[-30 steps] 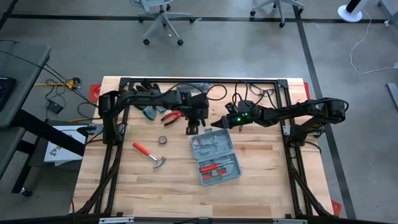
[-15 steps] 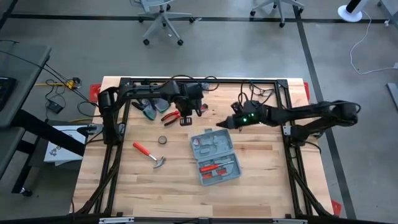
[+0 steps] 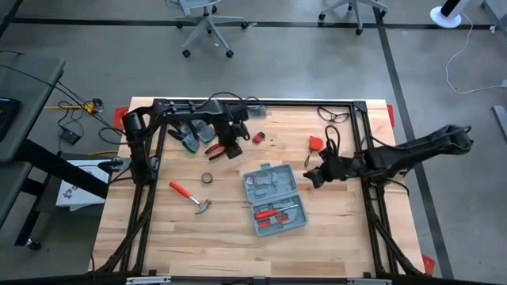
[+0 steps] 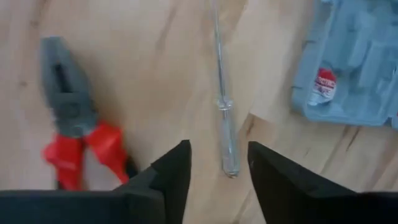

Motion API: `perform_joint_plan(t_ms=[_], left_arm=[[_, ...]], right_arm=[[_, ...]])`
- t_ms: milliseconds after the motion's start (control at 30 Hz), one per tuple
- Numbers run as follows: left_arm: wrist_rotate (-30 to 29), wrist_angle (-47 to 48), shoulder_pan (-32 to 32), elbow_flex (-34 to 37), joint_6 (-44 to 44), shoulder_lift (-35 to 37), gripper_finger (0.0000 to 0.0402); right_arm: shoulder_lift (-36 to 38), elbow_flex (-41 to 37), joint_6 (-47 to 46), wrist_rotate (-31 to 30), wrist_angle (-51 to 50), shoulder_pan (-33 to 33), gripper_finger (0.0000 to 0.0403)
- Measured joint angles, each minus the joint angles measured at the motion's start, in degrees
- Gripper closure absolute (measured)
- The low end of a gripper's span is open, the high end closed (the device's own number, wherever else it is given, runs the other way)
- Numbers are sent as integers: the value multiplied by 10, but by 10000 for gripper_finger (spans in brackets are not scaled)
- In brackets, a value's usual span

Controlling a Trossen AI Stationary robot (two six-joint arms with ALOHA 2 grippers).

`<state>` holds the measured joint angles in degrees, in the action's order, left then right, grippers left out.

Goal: Prefit tool cases
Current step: Remove the nut driver from the gray prefit tool case

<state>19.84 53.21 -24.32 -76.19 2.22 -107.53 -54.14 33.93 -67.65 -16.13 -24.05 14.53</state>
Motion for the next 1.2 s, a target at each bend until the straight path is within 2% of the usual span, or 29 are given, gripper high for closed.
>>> perform_joint_plan(t_ms=[133, 267, 367, 533, 633, 767, 967, 1200], left_arm=[[-31, 0, 26, 1, 59, 0, 240], [-36, -29, 68, 1, 121, 12, 255], [-34, -81, 114, 1, 167, 30, 271], [-50, -220, 196, 1, 228, 39, 293], [-109, -285, 240, 0, 222, 35, 303], [-164, -306, 271, 0, 160, 28, 311], [-167, -293, 296, 17, 146, 27, 306], [-148, -298, 326, 28, 138, 10, 298]], right_arm=[[-1, 0, -15, 2, -2, 45, 279], [-5, 0, -14, 0, -10, 95, 279], [-11, 0, -13, -3, -15, 122, 279], [-29, 0, -15, -4, -14, 146, 279], [-50, 0, -20, -8, -12, 148, 279], [-90, 0, -48, -53, 22, 148, 279], [-181, 0, -19, -84, 145, 148, 279], [-300, 0, -4, -53, 319, 148, 279]])
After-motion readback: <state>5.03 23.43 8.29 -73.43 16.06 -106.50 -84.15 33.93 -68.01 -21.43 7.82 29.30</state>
